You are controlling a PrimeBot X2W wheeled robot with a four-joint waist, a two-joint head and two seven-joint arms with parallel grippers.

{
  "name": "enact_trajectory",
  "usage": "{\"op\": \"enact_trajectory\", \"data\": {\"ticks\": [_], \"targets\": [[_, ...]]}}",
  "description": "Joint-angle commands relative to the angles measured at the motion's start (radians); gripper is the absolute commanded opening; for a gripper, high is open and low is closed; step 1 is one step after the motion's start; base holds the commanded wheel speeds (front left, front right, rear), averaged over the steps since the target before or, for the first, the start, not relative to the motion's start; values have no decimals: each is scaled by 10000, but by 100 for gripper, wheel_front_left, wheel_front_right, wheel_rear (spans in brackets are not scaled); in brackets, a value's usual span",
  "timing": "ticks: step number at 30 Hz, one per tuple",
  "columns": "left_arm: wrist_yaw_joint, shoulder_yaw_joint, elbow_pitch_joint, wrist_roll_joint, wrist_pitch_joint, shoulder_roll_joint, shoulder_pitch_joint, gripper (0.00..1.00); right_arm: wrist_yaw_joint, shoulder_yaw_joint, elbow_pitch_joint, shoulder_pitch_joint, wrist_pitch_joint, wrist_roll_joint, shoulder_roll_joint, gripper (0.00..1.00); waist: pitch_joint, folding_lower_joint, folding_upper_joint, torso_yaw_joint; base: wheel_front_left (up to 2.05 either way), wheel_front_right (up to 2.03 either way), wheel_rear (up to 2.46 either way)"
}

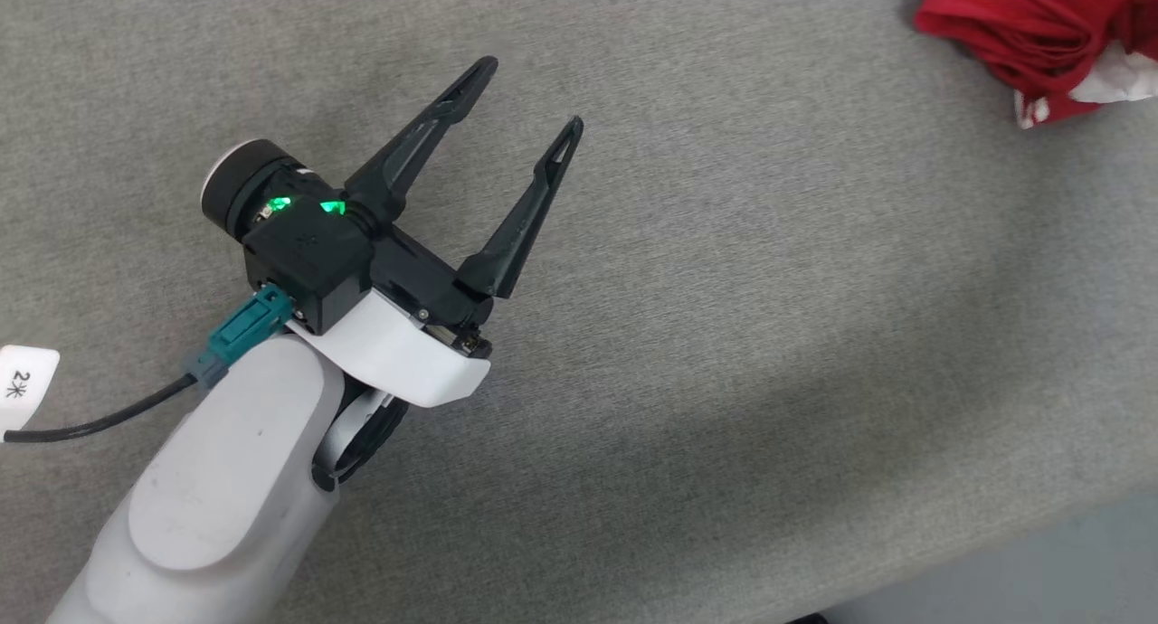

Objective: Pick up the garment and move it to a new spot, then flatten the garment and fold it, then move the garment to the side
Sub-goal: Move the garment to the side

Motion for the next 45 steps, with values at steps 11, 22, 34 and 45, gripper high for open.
{"op": "enact_trajectory", "data": {"ticks": [11, 22, 34, 45], "targets": [[-32, -217, 61, -242, -49, 79, -412, 100, -3, -1365, 1850, -665, -766, -977, 447, 12, 268, 1, 0, 539, 0, 0, 0], [-32, -159, -26, -186, -49, 144, -312, 100, -3, -2352, 2528, -1073, -1337, -1774, 464, 100, 261, 1, 0, 747, 0, 0, 0], [-33, 258, -138, -189, -49, 119, 148, 100, -3, -3409, 2668, -1219, -2055, -2620, 428, 100, -99, 1, 0, 878, 0, 0, 0], [-33, 835, -30, -341, -49, -12, 820, 100, -3, -4031, 2485, -991, -2805, -2957, 933, 100, -803, 1, 0, 1109, 0, 0, 0]]}}
